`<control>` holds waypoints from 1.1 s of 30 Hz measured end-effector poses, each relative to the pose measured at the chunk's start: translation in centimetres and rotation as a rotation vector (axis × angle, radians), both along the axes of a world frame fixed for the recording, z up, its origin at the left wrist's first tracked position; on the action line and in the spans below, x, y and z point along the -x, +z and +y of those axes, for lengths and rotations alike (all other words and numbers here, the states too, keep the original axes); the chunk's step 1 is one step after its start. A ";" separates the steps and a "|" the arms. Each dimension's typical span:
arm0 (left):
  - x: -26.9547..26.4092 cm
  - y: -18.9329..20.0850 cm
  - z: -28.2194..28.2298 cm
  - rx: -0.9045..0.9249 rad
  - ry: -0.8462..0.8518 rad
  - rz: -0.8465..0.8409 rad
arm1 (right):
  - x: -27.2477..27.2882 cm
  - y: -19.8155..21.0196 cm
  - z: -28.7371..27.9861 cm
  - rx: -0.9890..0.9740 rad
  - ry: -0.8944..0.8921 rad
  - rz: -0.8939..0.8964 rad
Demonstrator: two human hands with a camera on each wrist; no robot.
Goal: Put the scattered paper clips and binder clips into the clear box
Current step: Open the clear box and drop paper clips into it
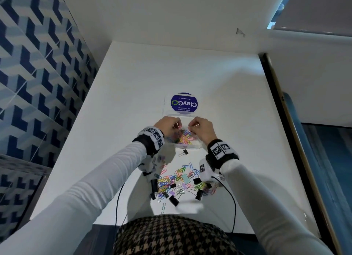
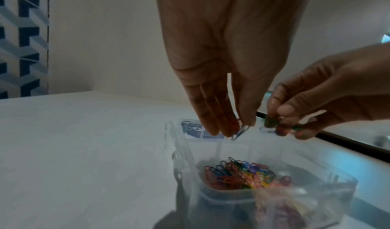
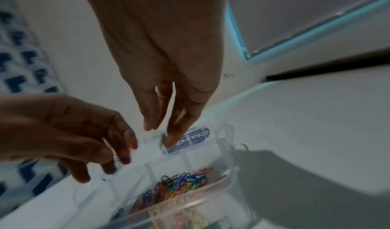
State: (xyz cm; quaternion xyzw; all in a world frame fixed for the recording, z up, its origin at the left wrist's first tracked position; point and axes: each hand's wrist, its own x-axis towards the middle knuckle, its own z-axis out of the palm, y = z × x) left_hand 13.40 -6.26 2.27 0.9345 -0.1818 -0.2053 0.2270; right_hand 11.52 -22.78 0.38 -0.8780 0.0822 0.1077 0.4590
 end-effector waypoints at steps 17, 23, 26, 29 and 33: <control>12.3 -6.7 2.3 -0.250 -0.307 0.052 | 9.7 -3.7 2.7 0.647 0.887 -0.021; 11.9 -6.4 1.7 -0.163 -0.216 0.114 | 9.7 -3.8 3.0 0.606 0.812 -0.008; 11.5 -6.1 1.8 -0.096 -0.130 0.199 | 9.8 -4.0 2.9 0.558 0.801 0.087; 11.1 -5.8 2.1 -0.001 -0.061 0.283 | 9.5 -4.2 2.4 0.490 0.762 0.184; 10.5 -5.3 2.3 0.089 0.040 0.332 | 9.0 -4.2 1.5 0.351 0.655 0.220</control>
